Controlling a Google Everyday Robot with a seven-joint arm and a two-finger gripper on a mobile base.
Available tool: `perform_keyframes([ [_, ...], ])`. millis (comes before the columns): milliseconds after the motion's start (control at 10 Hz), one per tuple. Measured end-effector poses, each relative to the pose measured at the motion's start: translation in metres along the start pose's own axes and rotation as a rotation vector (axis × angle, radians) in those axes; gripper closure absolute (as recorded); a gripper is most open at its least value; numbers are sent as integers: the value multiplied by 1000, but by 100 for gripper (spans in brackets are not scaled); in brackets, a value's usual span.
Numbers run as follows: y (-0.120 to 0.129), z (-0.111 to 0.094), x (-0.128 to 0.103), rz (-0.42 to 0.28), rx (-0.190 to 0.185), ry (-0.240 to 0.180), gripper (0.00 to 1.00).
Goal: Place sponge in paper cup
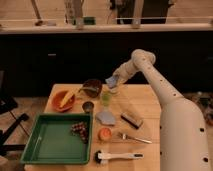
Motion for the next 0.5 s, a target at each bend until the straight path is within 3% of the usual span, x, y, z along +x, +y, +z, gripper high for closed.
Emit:
perform_keyframes([
  [200, -1, 1, -1, -1, -1, -1, 90],
  [500, 0, 0, -1, -1, 0, 0, 61],
])
